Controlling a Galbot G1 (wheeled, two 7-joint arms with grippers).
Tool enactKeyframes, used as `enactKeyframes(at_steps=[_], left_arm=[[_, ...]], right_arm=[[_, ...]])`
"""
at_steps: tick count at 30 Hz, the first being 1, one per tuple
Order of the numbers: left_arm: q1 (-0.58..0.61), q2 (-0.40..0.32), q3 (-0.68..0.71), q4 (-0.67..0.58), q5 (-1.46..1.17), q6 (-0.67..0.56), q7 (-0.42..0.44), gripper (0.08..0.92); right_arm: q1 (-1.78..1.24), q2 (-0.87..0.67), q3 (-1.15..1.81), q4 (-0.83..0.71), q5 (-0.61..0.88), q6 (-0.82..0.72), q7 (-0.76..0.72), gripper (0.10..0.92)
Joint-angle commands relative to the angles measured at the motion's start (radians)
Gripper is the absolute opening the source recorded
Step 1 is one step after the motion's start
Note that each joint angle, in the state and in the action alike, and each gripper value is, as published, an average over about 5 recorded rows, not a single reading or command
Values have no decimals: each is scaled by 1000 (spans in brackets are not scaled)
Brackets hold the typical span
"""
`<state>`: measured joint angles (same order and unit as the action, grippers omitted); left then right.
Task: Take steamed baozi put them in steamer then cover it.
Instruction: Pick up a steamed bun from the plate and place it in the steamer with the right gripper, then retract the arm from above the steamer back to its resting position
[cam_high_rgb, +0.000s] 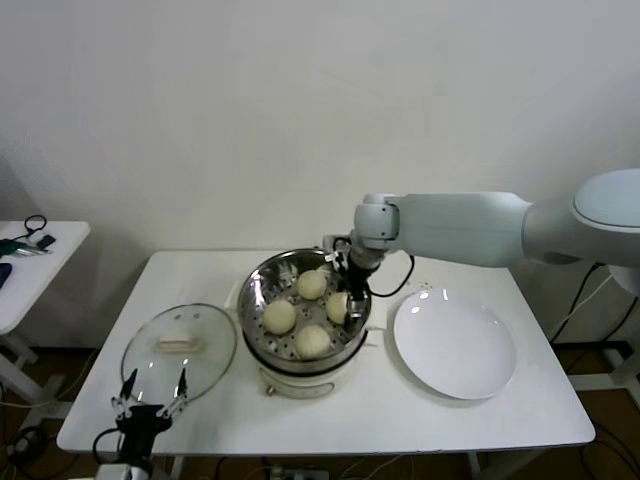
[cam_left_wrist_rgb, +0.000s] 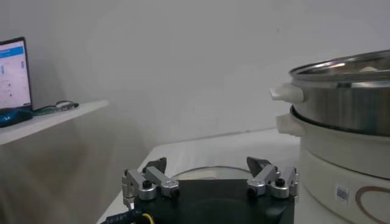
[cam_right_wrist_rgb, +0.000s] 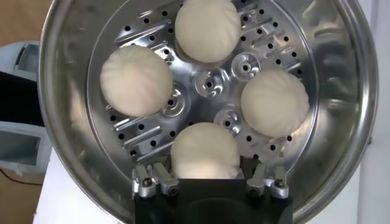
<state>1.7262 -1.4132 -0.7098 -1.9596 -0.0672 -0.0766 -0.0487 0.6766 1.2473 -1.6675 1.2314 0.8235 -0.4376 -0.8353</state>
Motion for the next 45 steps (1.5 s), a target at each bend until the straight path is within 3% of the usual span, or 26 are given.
enactKeyframes(at_steps=[1, 15, 24, 34, 45], left_arm=[[3, -3, 0, -1, 2, -1, 0, 823], [15, -4, -9, -9, 6, -4, 0, 823], [4, -15, -24, -19, 44, 0, 0, 823], [9, -34, -32, -42, 89, -1, 3, 823], [26, -60, -41, -79, 146, 17, 32, 823]], right_arm=[[6, -12, 18, 8, -7, 0, -11, 813], [89, -176, 106, 77, 42, 98, -32, 823], [41, -380, 175, 174, 3, 360, 240, 823], [-430, -661, 616, 276, -98, 524, 466, 823], [-1091, -707, 1296, 323, -168, 548, 565, 823]])
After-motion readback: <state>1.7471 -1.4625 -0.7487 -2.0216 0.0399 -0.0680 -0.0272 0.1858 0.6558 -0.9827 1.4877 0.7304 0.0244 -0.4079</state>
